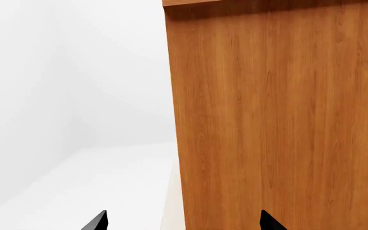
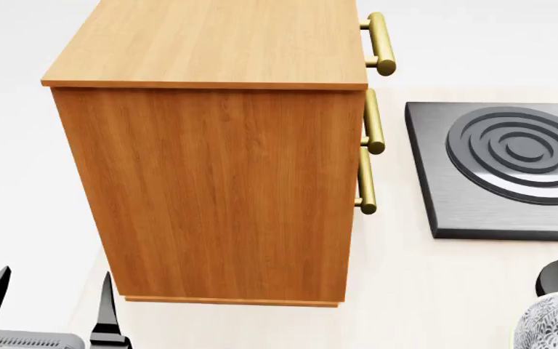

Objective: Put the bowl on the top of the cabinet.

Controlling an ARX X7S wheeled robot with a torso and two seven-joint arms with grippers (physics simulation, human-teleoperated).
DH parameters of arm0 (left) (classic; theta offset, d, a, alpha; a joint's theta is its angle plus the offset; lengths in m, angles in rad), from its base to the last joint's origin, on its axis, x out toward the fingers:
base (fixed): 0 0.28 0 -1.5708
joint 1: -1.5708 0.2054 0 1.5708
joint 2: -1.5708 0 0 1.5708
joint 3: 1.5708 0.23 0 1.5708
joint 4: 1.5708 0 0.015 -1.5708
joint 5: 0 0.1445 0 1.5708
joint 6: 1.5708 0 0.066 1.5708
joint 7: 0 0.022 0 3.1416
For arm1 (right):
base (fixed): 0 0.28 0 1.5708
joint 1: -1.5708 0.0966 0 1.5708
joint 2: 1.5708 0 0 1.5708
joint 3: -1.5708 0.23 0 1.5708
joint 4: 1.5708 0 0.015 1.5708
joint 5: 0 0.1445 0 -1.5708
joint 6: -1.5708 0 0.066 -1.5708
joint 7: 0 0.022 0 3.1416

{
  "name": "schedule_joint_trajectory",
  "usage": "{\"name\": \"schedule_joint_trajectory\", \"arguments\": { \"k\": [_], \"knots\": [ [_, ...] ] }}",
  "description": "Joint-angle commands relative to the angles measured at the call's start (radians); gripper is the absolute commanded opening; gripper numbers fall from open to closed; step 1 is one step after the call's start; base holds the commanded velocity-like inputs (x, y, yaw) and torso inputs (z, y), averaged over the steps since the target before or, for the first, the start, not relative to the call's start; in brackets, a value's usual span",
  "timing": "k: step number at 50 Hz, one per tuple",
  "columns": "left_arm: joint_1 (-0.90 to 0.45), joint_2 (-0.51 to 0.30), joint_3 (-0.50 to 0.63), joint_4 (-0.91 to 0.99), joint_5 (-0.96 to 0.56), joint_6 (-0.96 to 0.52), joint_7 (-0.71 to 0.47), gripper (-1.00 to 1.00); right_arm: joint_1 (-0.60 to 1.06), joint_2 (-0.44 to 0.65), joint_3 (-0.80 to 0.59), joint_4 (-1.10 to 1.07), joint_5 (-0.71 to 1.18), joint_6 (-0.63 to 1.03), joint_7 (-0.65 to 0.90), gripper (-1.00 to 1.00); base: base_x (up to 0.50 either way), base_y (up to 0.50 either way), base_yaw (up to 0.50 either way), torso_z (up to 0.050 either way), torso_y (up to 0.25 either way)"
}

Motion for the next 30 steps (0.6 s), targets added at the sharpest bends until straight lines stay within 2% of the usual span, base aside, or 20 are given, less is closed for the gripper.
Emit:
{"name": "schedule_joint_trajectory", "arguments": {
  "k": [1, 30],
  "knots": [
    [-0.002, -0.002, 0.003, -0.004, -0.001, 0.003, -0.002, 1.0, 0.003, 0.0, -0.006, 0.013, -0.003, -0.007, 0.001, 1.0, 0.0, 0.0, 0.0, 0.0, 0.0],
    [-0.003, -0.008, 0.008, 0.001, -0.007, 0.002, -0.012, 1.0, 0.006, 0.0, -0.007, 0.027, -0.002, -0.016, 0.004, 1.0, 0.0, 0.0, 0.0, 0.0, 0.0]
  ]
}}
